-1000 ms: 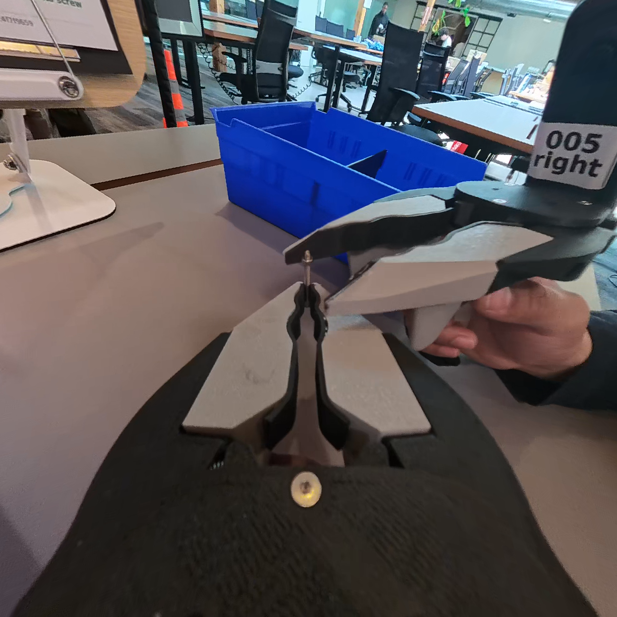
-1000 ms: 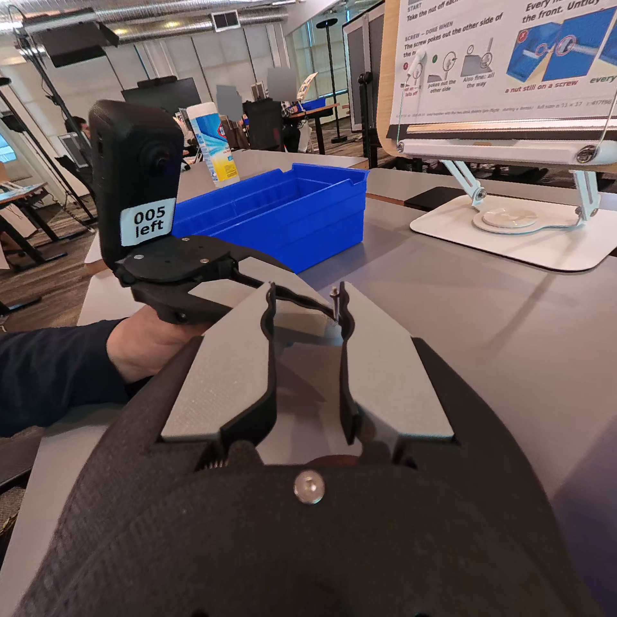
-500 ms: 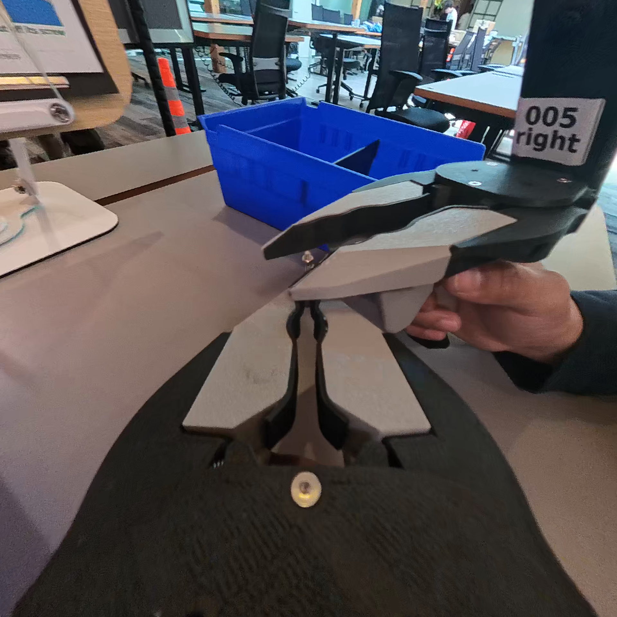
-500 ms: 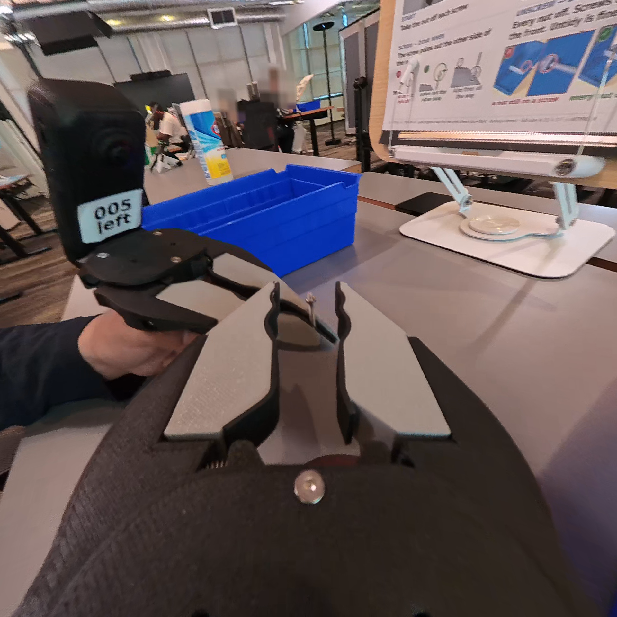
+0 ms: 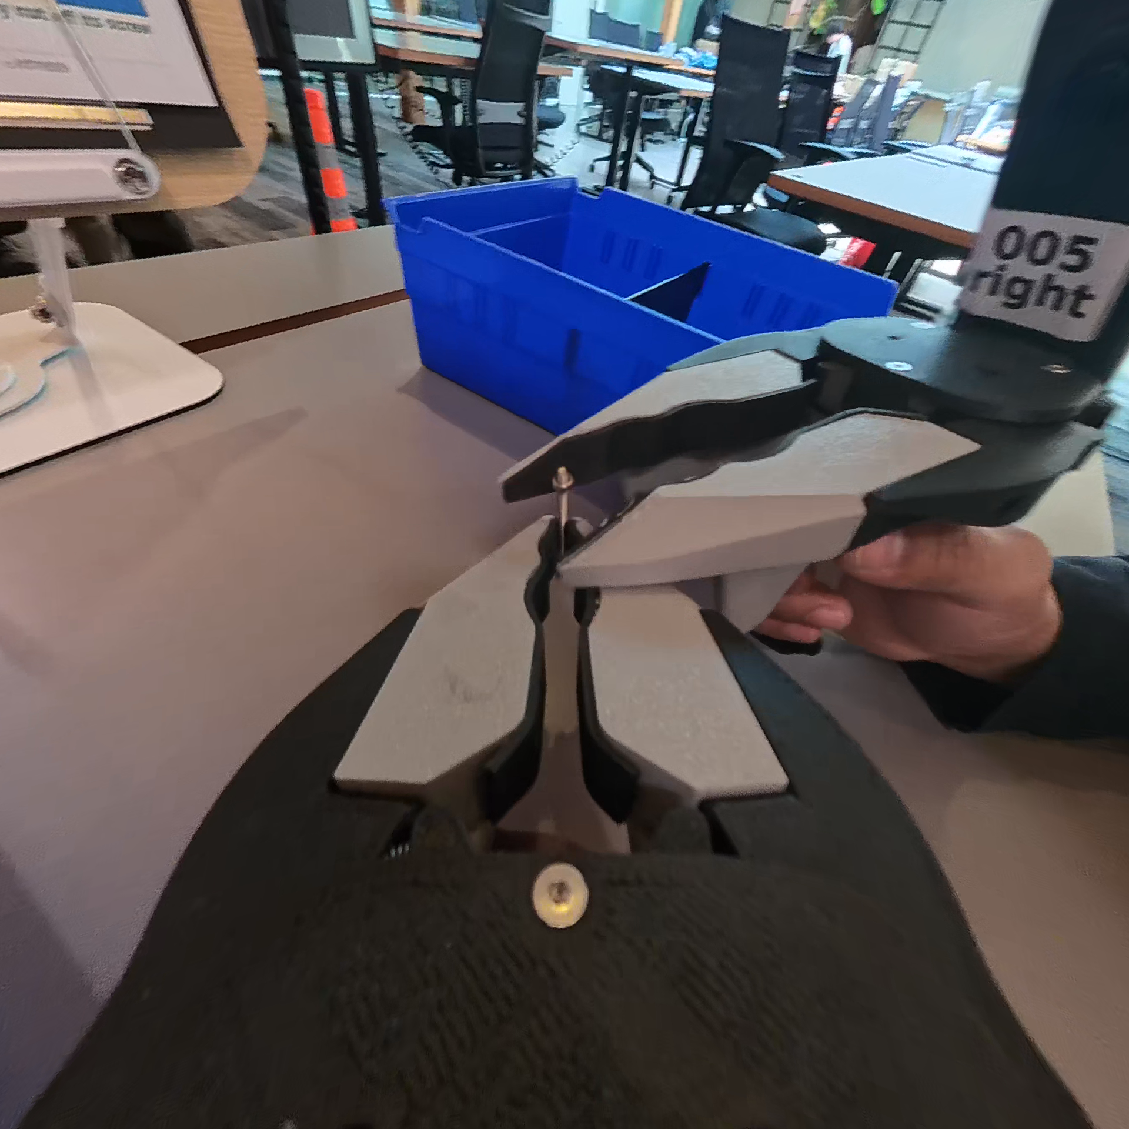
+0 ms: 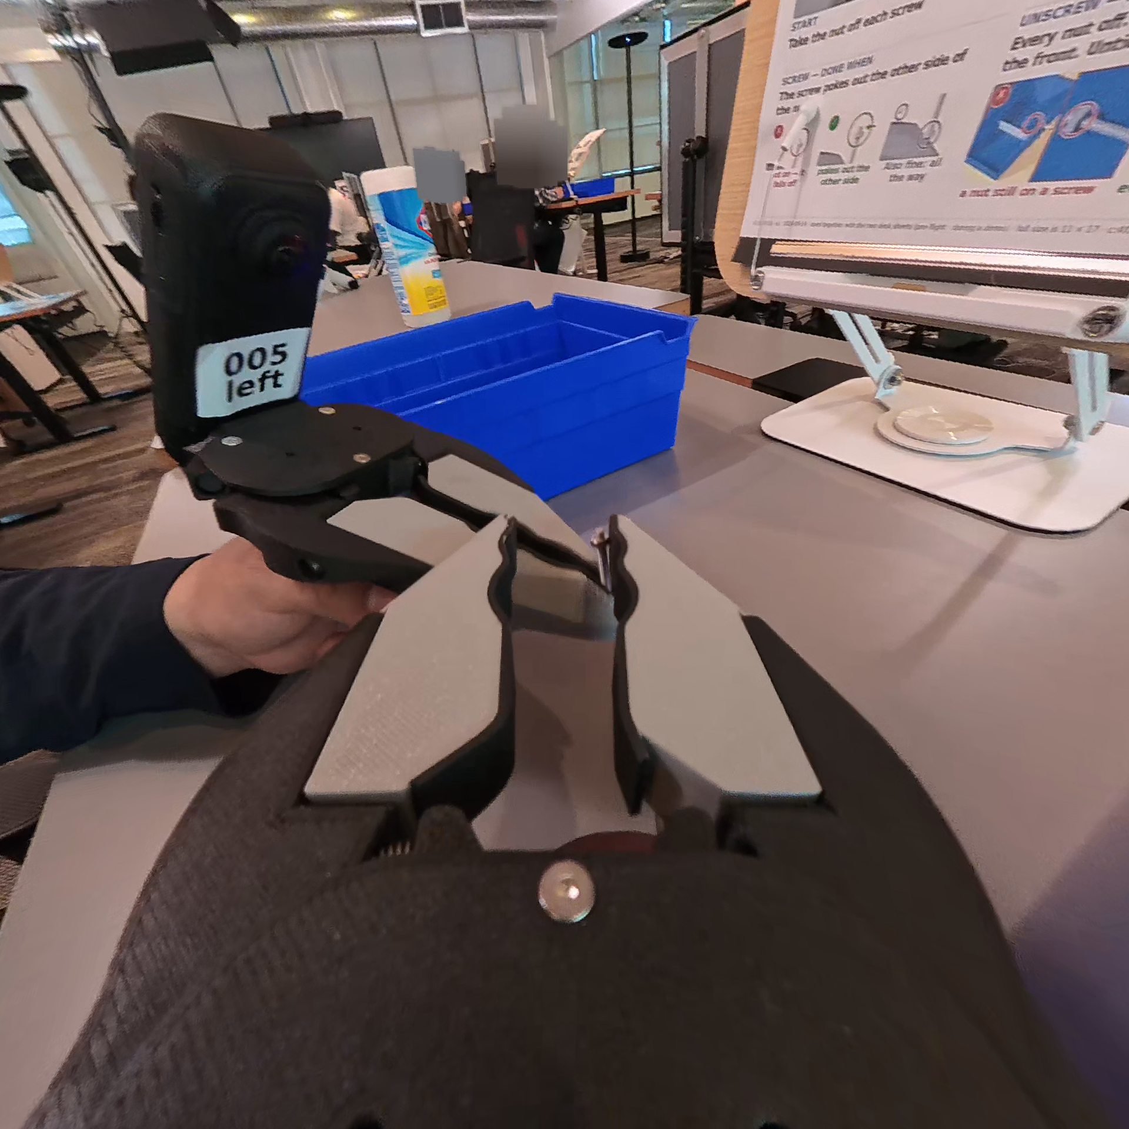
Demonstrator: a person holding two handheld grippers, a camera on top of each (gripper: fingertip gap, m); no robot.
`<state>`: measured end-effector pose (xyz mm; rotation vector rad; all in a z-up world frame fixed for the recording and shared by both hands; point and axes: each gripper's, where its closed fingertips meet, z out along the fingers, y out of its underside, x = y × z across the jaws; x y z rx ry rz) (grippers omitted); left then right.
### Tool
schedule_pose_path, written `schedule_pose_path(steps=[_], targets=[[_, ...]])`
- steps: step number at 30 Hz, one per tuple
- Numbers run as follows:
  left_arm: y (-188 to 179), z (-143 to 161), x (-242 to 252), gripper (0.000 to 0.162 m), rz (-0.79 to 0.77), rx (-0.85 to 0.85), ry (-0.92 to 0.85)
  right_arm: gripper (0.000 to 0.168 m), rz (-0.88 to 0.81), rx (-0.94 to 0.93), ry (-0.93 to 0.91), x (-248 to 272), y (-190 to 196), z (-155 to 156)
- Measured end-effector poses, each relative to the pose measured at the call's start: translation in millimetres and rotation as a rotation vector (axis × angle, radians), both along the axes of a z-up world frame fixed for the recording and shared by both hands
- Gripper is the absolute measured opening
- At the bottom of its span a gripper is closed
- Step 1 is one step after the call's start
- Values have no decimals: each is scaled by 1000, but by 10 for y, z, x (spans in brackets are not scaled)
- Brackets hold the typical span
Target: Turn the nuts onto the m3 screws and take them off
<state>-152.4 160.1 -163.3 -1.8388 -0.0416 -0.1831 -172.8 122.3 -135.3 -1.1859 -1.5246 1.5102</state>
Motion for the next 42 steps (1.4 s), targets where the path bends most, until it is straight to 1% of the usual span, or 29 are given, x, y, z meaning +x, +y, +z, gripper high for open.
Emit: schedule_pose_path(steps=[3,7,9,12,14,15,19,26,29,37,42], targets=[[10,-37,85,0,-26,-20,45,32,16,-9,-2,-5,-41,-2],[14,-69,87,0,-15,-36,110,23,-38,9,16,6,74,47],[12,-76,58,0,-1,-41,119,23,-50,2,6,10,129,43],[7,-72,31,0,12,-41,122,23,-32,7,-43,-2,141,-47],[4,-82,21,0,15,-48,121,14,-5,13,-74,-5,116,-103],[4,-84,17,0,16,-47,121,2,-14,14,-85,-7,134,-122],[2,-85,4,0,26,-44,130,2,-20,-33,-113,-9,175,-125],[-1,-27,-7,1,47,5,175,1,26,-258,-131,-5,225,-83],[-2,-10,-7,2,49,18,171,1,63,-320,-129,9,181,-45],[-3,19,11,3,46,35,161,1,65,-287,-124,13,127,-40],[-9,14,15,0,41,27,180,1,67,-264,-119,16,100,-36]])
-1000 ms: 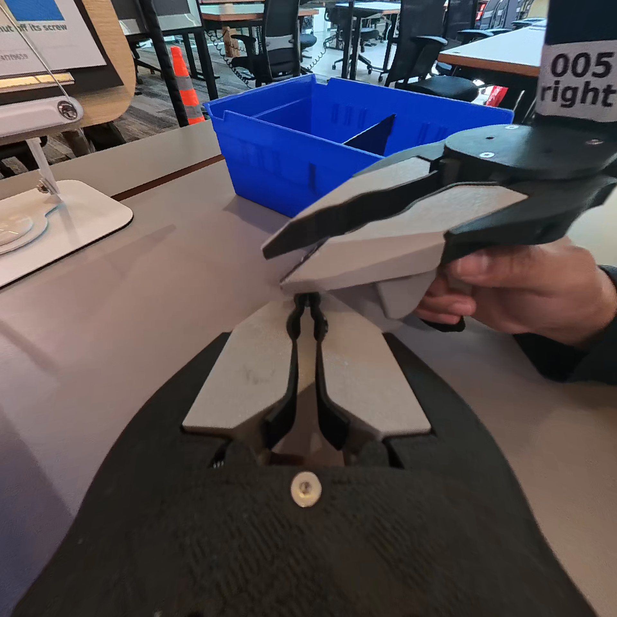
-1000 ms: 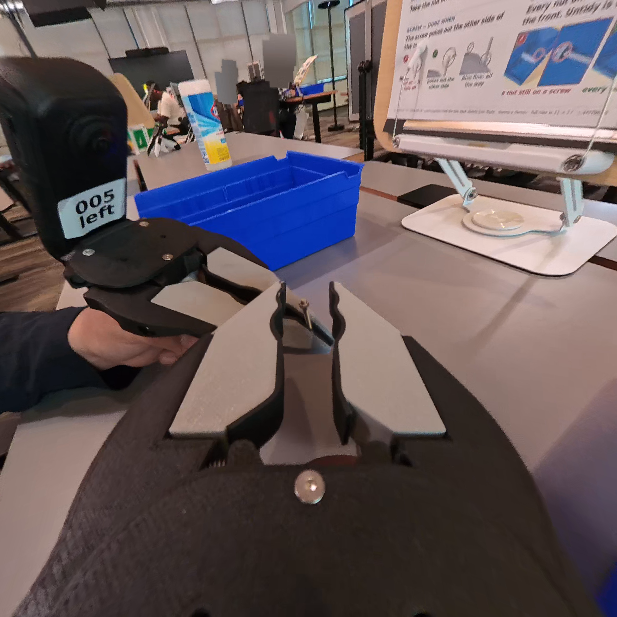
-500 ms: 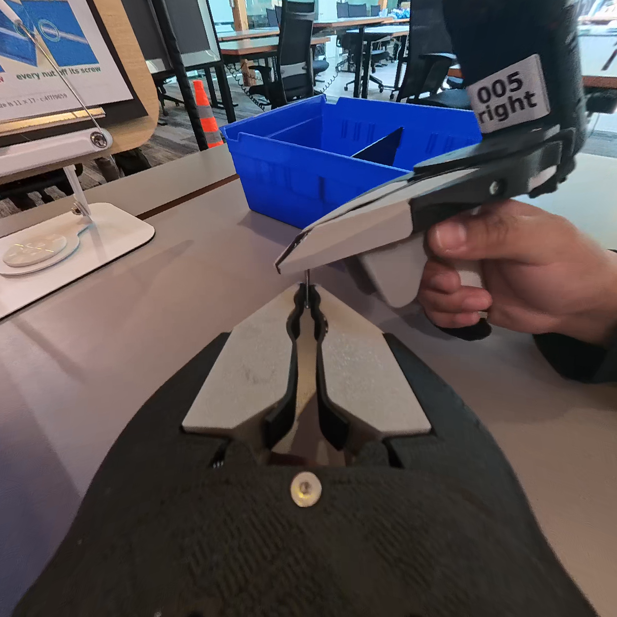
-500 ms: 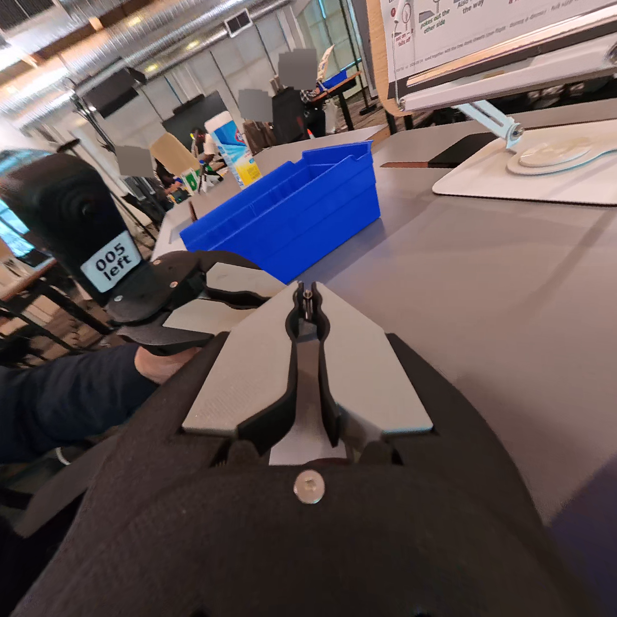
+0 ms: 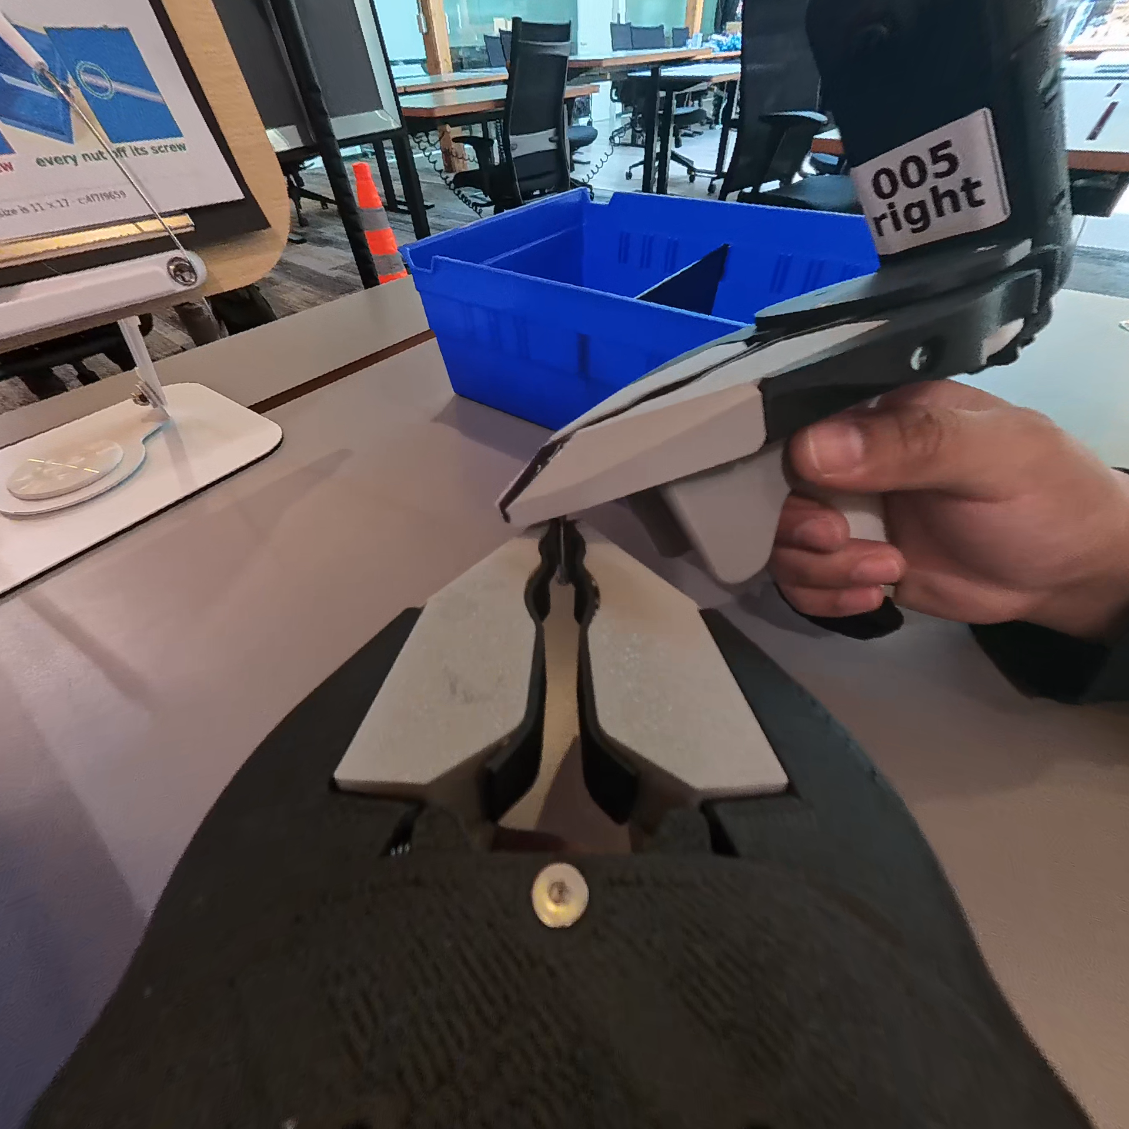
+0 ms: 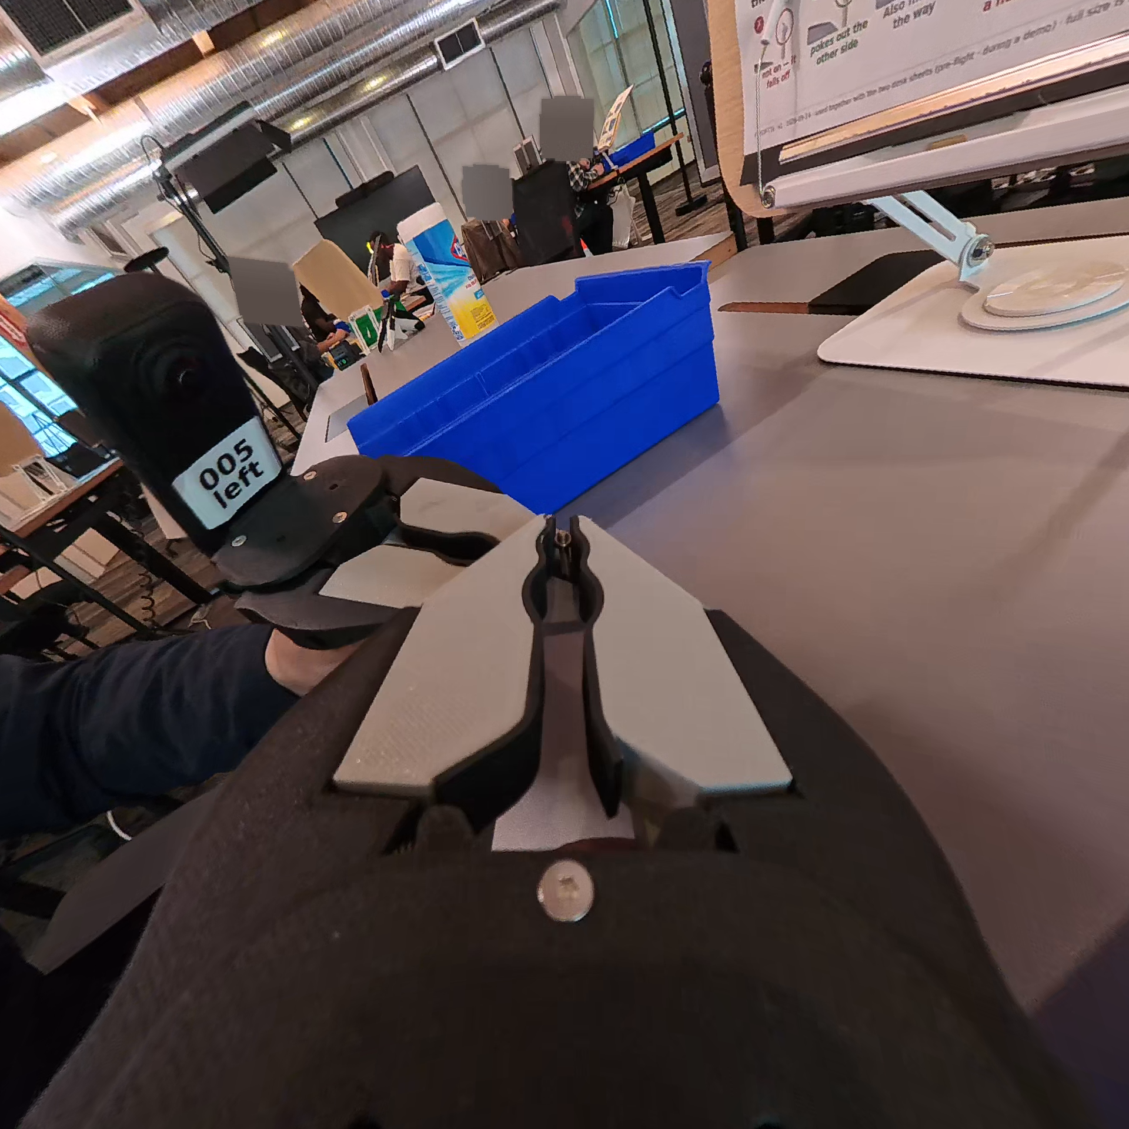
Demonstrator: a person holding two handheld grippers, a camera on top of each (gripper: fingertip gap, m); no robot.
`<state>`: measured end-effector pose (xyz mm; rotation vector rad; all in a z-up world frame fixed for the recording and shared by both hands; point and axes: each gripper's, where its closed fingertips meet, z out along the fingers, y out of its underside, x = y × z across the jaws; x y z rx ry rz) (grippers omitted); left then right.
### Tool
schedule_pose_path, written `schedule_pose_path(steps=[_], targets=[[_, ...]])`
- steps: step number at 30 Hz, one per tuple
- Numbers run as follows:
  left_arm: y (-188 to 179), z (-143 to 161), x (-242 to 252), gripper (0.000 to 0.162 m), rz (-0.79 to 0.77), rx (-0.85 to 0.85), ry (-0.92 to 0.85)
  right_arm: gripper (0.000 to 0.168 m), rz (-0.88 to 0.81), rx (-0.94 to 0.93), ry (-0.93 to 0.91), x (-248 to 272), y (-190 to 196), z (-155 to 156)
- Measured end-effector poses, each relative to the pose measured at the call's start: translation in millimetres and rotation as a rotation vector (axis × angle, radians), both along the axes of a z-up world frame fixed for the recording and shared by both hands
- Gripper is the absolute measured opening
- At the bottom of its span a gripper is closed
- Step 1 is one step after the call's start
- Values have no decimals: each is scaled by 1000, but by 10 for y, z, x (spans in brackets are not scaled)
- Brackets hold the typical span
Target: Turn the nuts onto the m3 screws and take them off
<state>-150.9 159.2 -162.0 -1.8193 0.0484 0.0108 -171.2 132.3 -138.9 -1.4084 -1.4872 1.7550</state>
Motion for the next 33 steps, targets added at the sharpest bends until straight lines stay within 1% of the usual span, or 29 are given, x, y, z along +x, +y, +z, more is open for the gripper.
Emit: schedule_pose_path(steps=[4,7,10,15,17,24,27,33], targets=[[-10,-10,-14,0,-8,-13,-49,2,-34,73,11,-8,24,-10],[-26,2,-93,0,30,-9,-38,18,-88,162,38,-9,69,14],[-40,39,-127,0,45,6,-50,25,-89,207,46,-6,46,8],[-41,50,-105,0,34,11,-48,25,-29,179,93,26,-79,74],[-40,61,-72,0,21,17,-40,29,-16,175,107,35,-111,97],[-25,71,97,0,-36,13,-7,30,22,121,127,35,-193,132],[-21,68,94,0,-31,14,-1,30,4,121,129,32,-157,140],[-57,146,-78,0,35,51,-35,28,-39,107,133,45,-27,174]])
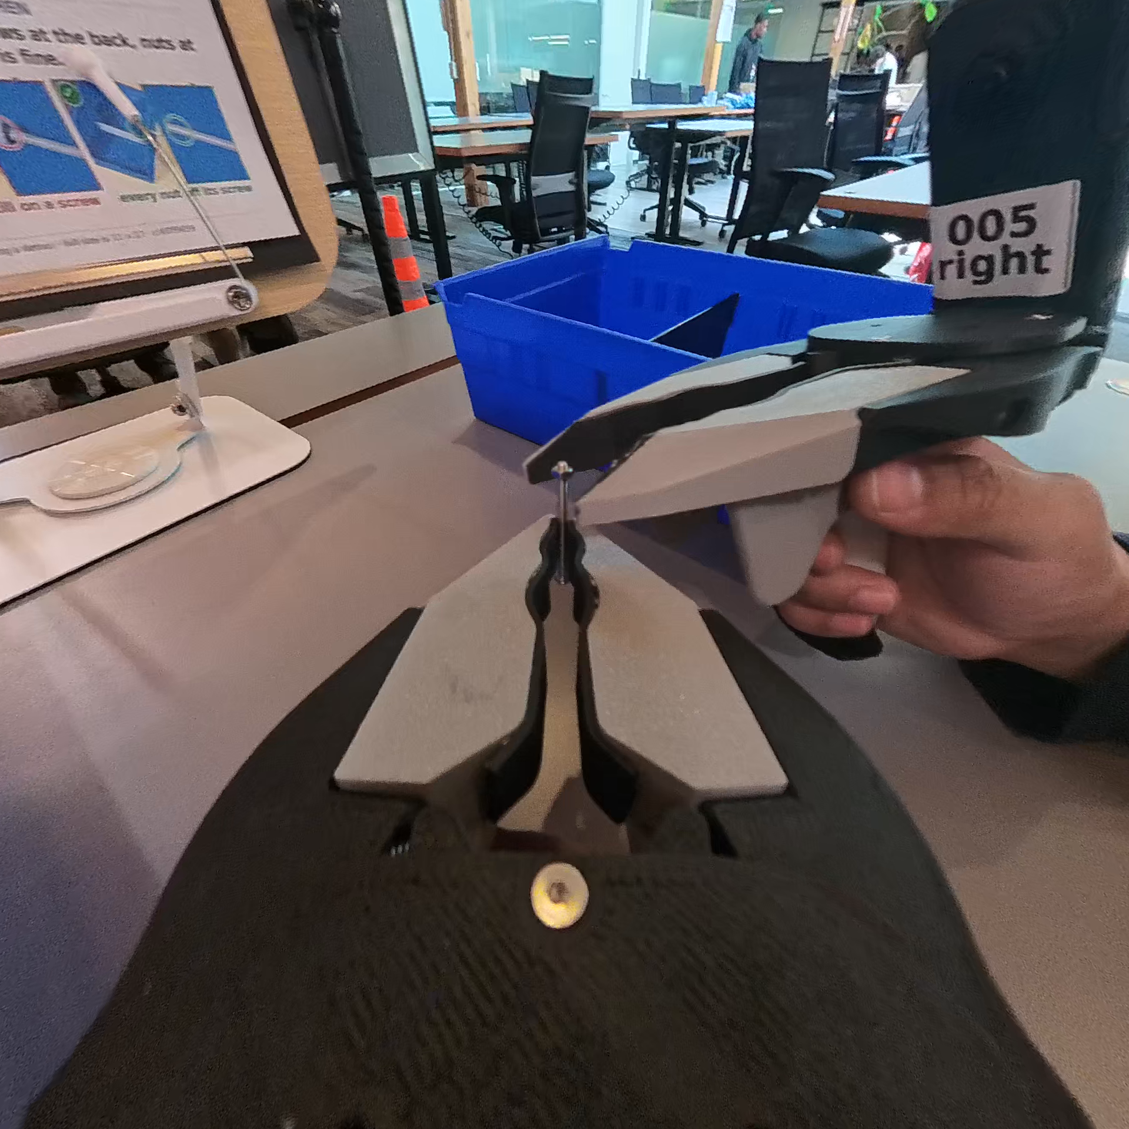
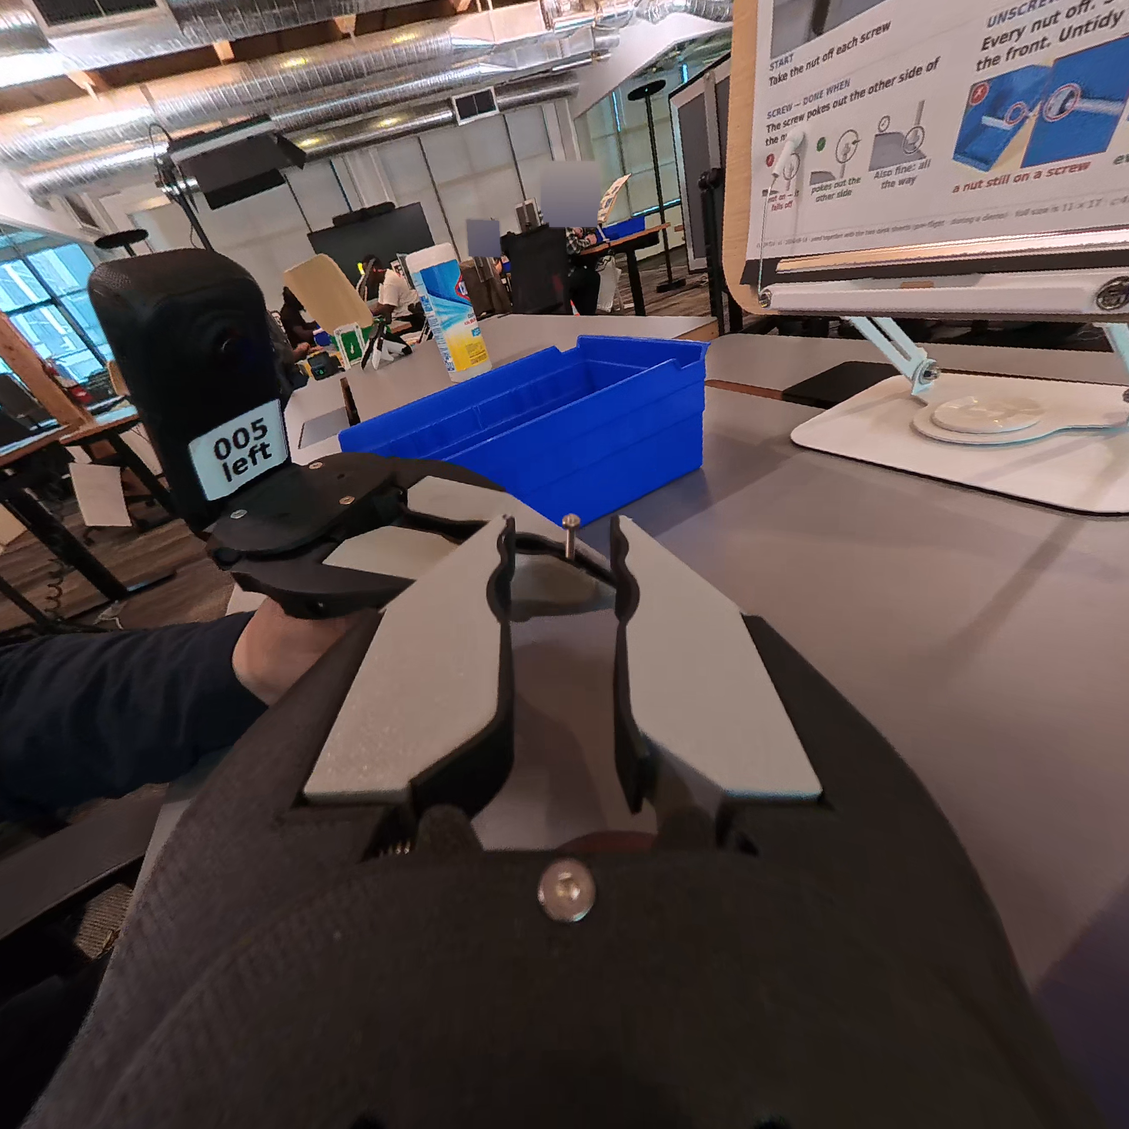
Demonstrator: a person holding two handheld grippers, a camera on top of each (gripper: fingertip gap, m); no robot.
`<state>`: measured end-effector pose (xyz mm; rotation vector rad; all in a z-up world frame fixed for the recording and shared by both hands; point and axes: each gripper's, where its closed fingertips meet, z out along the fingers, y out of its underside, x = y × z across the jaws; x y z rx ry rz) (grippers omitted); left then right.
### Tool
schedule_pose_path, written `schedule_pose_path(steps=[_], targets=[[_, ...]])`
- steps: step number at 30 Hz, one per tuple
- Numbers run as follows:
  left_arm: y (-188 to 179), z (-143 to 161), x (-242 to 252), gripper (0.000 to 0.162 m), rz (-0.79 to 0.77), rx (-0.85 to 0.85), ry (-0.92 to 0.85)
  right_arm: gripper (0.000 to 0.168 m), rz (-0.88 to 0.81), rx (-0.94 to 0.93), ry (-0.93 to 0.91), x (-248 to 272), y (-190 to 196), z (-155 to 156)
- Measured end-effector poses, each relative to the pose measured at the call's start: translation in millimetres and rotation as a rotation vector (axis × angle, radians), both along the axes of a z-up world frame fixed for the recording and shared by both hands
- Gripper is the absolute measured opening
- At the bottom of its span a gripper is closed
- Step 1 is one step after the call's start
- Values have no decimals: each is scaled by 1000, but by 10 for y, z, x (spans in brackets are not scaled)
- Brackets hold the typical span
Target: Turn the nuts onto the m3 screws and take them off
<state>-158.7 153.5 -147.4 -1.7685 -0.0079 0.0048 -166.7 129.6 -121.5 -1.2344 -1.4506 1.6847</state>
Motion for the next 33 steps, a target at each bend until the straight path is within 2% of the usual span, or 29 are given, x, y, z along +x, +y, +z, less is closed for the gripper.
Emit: schedule_pose_path(steps=[10,22,33], targets=[[38,-37,176,0,-60,-13,32,32,68,-3,16,0,-202,15],[-6,-2,-3,0,0,-5,10,25,35,18,24,31,-91,45],[19,12,226,0,-72,-3,65,27,70,25,37,35,-194,66]])
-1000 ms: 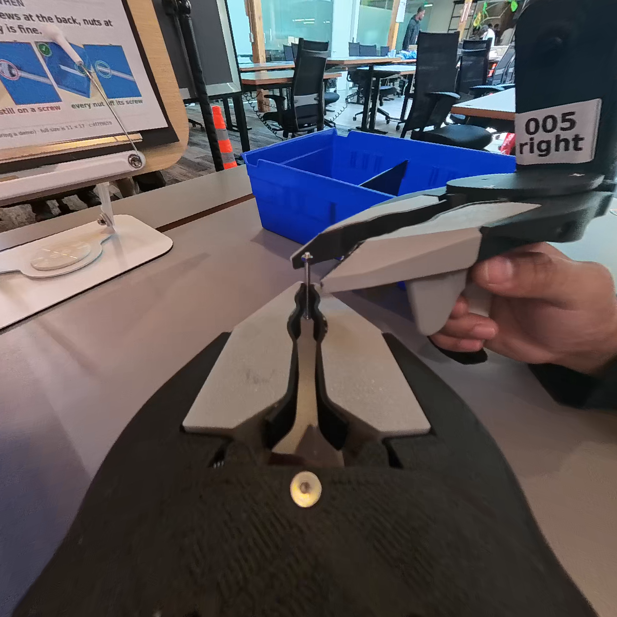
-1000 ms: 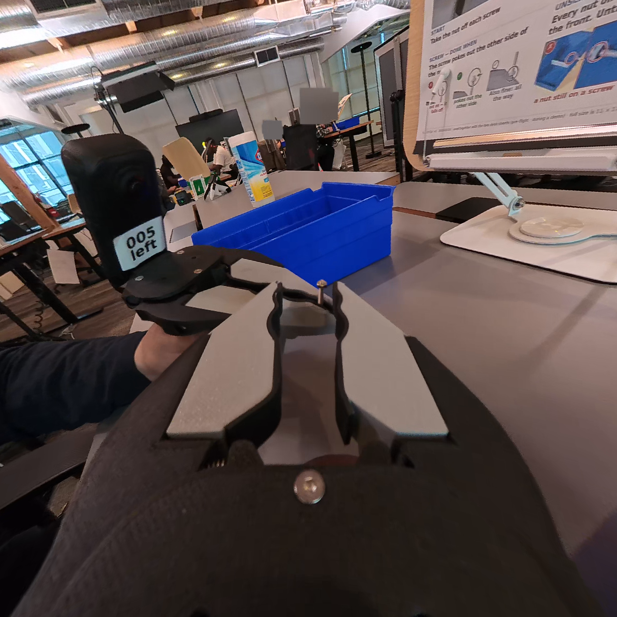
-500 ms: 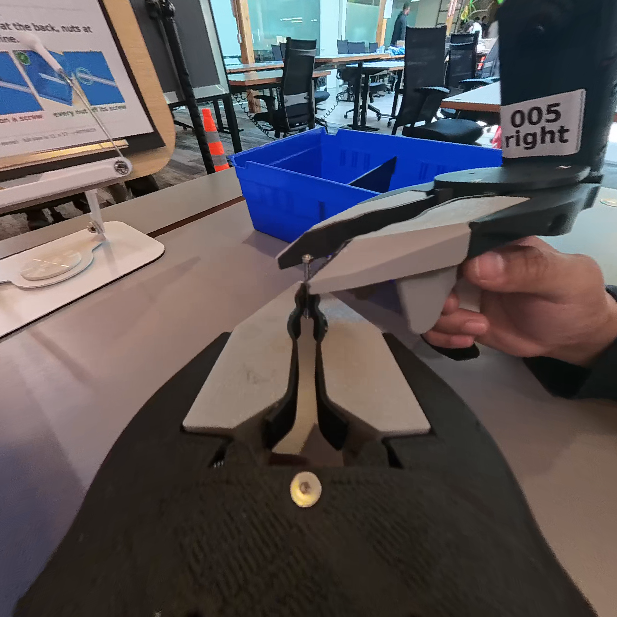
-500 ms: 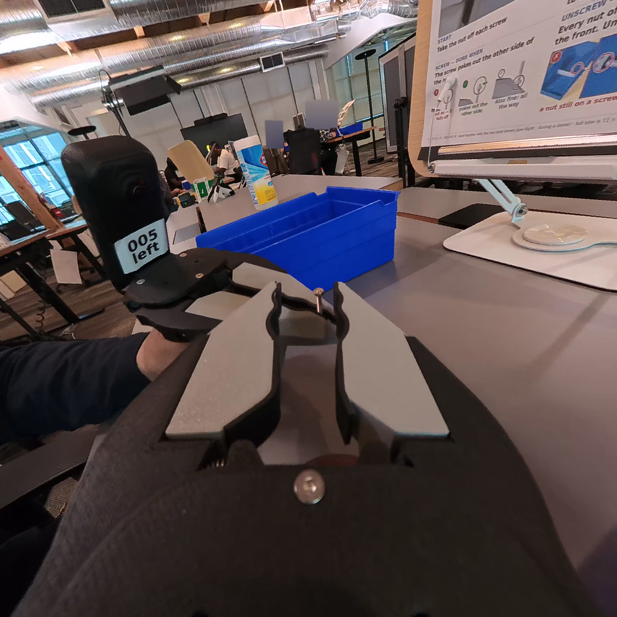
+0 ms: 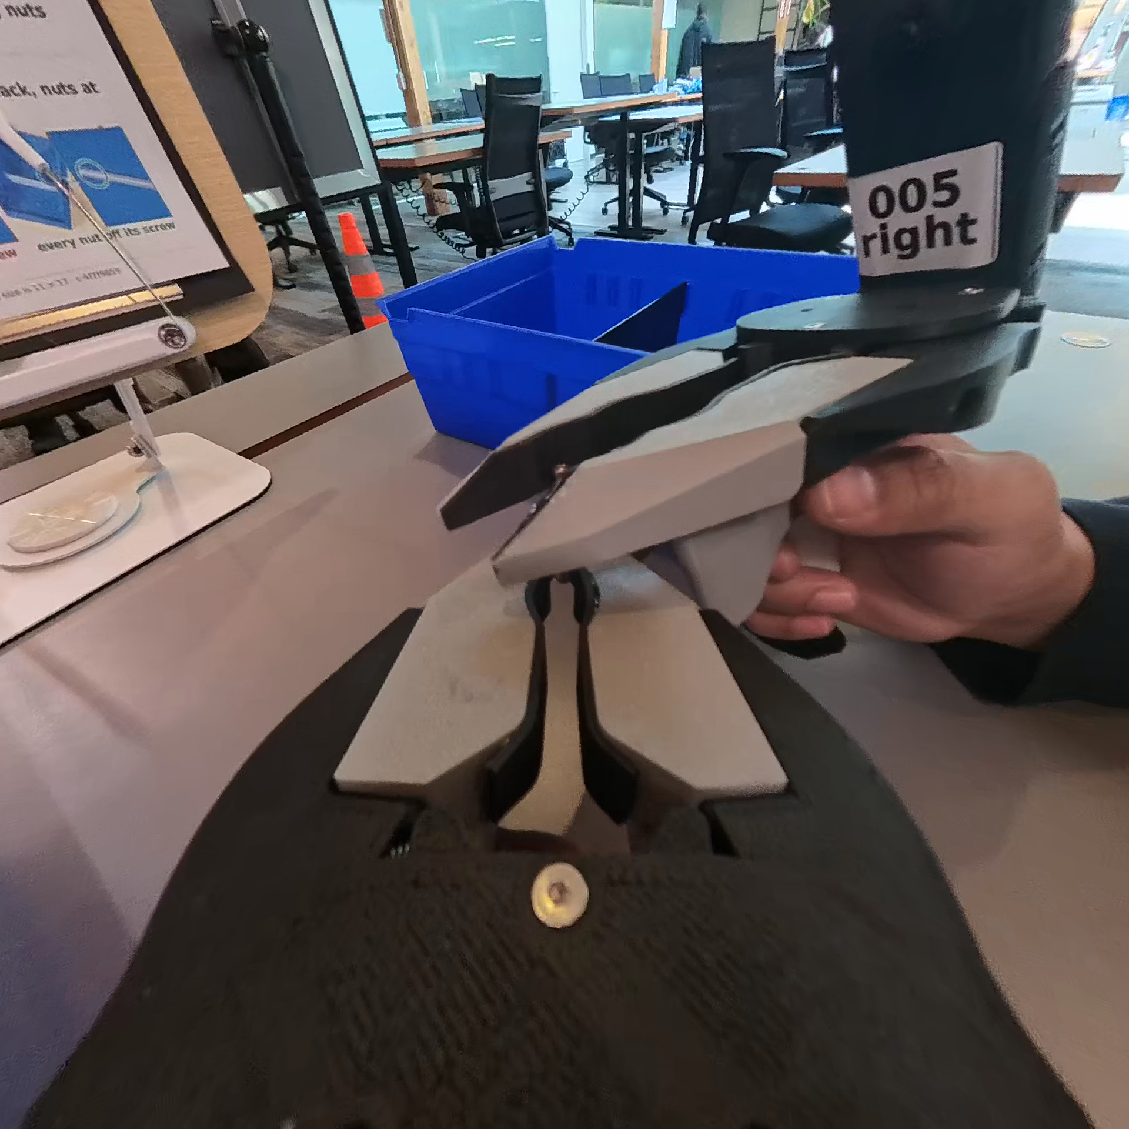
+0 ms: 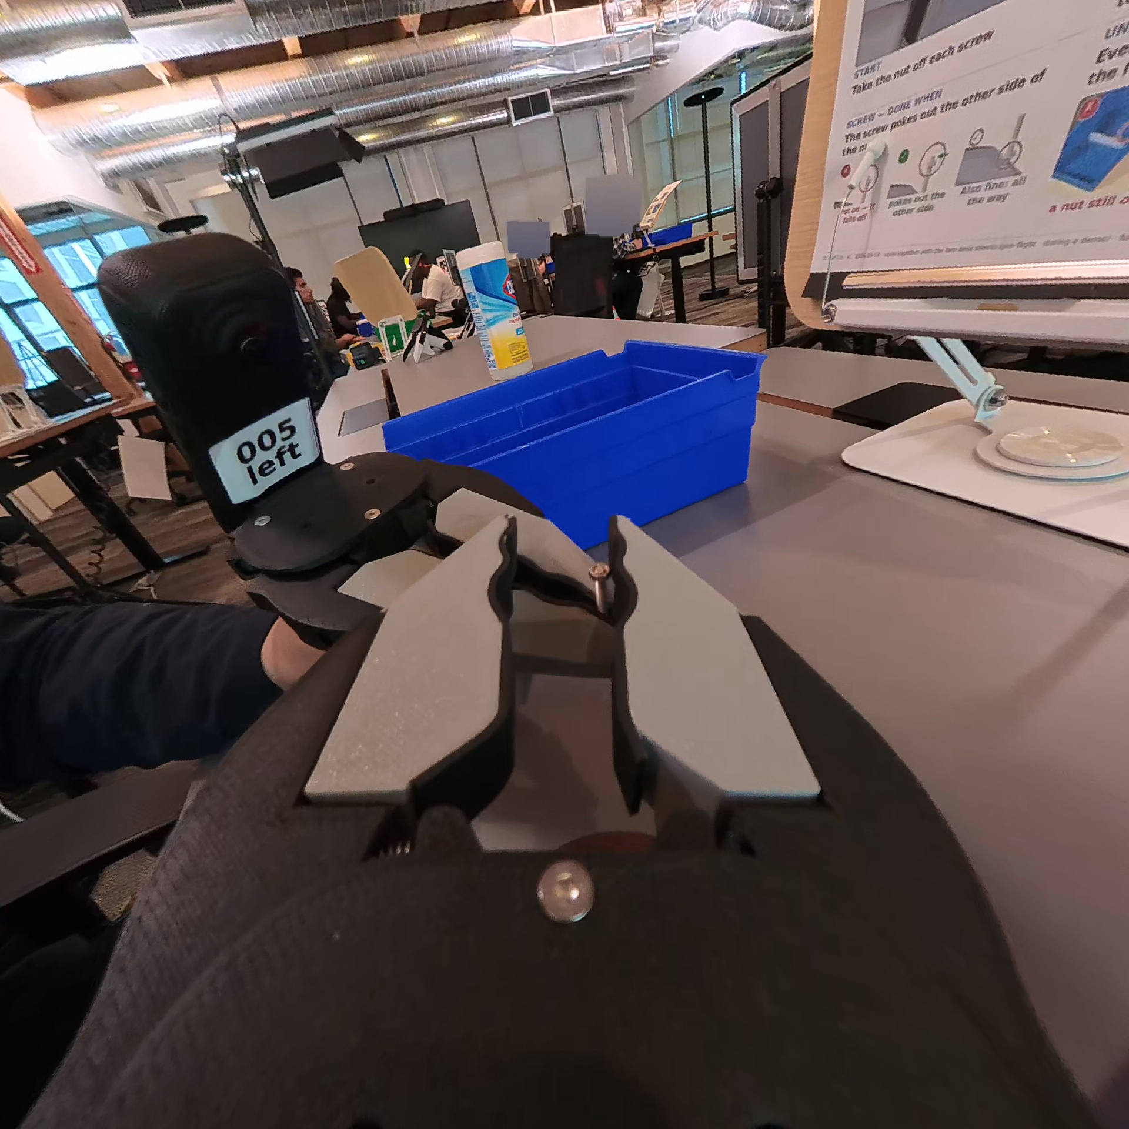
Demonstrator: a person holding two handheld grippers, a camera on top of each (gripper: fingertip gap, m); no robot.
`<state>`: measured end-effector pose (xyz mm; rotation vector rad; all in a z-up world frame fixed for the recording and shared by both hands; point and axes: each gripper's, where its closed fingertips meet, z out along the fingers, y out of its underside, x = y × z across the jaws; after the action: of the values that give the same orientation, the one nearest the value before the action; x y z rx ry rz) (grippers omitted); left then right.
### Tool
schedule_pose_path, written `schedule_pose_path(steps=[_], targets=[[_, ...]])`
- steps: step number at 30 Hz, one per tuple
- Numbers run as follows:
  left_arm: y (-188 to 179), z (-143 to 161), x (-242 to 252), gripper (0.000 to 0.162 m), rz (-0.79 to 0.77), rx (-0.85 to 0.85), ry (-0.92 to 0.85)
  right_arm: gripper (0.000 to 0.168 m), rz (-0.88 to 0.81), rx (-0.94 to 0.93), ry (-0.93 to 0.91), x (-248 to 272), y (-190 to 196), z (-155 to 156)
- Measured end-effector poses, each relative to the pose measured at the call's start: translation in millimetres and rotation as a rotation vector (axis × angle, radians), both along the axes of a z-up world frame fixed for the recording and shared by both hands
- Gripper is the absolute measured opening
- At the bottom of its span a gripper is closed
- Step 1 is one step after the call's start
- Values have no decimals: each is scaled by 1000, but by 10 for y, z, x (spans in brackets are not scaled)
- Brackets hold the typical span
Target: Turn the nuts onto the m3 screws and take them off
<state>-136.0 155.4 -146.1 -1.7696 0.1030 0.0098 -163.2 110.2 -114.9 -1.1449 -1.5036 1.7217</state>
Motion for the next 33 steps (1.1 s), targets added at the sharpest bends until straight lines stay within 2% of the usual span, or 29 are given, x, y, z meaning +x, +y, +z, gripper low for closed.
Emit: schedule_pose_path(steps=[12,17,20,33], targets=[[-45,12,-245,0,93,3,-56,22,-51,-10,-5,8,163,12],[-29,7,-161,0,59,1,-51,25,-6,-9,0,9,43,0],[-14,17,-1,0,-15,8,-47,28,24,-8,18,15,-42,23],[-51,12,-231,0,80,4,-55,24,-33,-25,5,16,157,33]])
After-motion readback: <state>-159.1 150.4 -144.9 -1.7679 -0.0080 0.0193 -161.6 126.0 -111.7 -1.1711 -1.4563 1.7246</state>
